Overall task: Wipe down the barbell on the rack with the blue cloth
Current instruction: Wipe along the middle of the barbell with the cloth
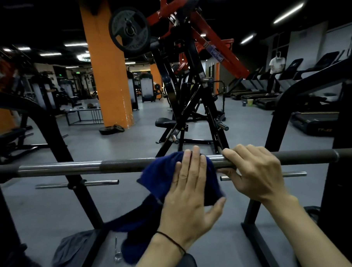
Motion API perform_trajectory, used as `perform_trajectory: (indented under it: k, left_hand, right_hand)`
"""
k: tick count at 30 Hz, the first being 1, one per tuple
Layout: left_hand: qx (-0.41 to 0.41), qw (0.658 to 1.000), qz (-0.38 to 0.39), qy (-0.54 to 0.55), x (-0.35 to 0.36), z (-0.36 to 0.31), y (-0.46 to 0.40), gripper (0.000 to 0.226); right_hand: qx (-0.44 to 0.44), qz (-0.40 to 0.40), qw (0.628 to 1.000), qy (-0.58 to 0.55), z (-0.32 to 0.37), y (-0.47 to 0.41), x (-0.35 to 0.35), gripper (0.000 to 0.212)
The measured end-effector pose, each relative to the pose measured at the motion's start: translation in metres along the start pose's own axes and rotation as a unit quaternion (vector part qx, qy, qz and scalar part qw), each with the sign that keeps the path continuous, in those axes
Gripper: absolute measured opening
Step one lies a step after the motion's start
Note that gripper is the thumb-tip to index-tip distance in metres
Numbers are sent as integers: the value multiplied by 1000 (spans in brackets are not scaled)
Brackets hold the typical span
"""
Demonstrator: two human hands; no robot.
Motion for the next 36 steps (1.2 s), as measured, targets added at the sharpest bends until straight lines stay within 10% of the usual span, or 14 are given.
perform_trajectory:
  k: [7,14,23,28,36]
  left_hand:
    - [-100,993,-57,-11,-26,52,22,92]
    - [-13,1000,-9,25,2,-12,-11,91]
    - [-137,988,-65,24,-9,16,6,95]
    - [-11,1000,-6,13,1,-5,2,89]
    - [-148,982,-102,57,-1,6,4,88]
  right_hand:
    - [4,271,955,-118,-20,-34,-8,51]
    - [23,131,988,-82,-9,-13,-10,54]
    - [128,49,990,-27,-21,23,-5,52]
    - [127,32,991,-27,-23,24,-4,50]
    - [138,40,989,-37,-21,25,-2,53]
Point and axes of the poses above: each hand's wrist, its own y-axis away from the middle knuckle, its own x-axis out of the palm, z = x × y, the point moved 3 cm from there along -y, towards the middle knuckle, and after that the axes turned 14 degrees about y, right-handed, at the moved point
